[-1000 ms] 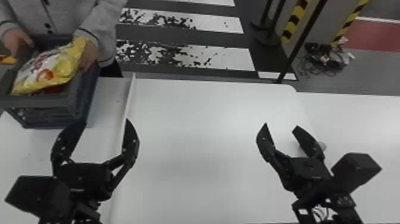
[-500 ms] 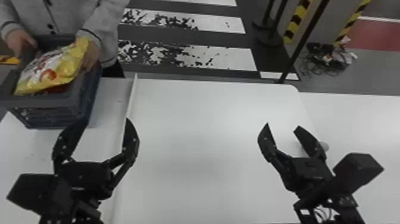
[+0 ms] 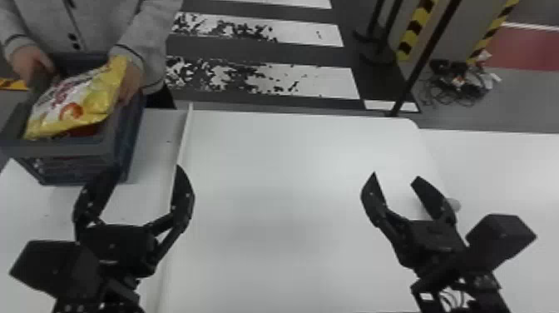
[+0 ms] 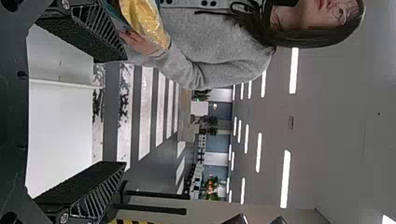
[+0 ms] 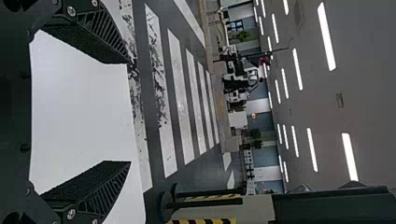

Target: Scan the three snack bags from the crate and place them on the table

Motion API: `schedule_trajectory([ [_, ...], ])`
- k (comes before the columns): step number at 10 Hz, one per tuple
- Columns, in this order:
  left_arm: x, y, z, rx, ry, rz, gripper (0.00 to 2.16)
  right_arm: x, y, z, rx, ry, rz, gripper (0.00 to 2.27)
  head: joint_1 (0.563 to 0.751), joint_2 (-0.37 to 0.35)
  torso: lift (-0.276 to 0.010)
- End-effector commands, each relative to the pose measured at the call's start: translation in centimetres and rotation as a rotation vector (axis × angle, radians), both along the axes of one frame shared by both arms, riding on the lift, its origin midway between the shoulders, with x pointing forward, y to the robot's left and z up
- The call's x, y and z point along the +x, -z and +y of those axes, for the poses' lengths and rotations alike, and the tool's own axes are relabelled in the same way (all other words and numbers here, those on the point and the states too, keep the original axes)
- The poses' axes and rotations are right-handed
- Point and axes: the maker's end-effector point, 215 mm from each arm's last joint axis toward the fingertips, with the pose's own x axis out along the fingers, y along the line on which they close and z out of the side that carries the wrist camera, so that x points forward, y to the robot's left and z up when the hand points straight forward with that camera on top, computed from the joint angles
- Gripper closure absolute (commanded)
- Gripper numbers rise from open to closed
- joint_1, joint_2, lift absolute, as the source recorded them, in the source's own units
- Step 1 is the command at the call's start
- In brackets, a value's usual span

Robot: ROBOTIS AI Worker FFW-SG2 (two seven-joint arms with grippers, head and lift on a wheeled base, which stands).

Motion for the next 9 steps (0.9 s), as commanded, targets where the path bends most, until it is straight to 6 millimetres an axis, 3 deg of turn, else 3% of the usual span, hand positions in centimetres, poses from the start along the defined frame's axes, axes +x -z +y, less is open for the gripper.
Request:
schedule_trajectory([
  [1,0.6,0.0,0.8,0.014,-0.014,-0.006,0.08,0.0,0.1,0.1,0.002,-0.002,0.002,0.12,0.695,-0.103,-0.062],
  [3,1.3,0.1,1.1,0.034,-0.019,-0.009,0.08,0.0,0.2,0.3,0.002,-0.004,0.004,0.12,0.695,-0.090,-0.062],
  [7,1.4,2.2,2.9,0.055,-0.051,0.011,0.08,0.0,0.6,0.3,-0.002,-0.005,0.010,0.12,0.695,-0.064,-0.062],
  [9,1.3,2.0,3.5,0.052,-0.060,0.005,0.08,0.3,0.8,0.5,-0.001,-0.007,0.012,0.12,0.695,-0.054,-0.062],
])
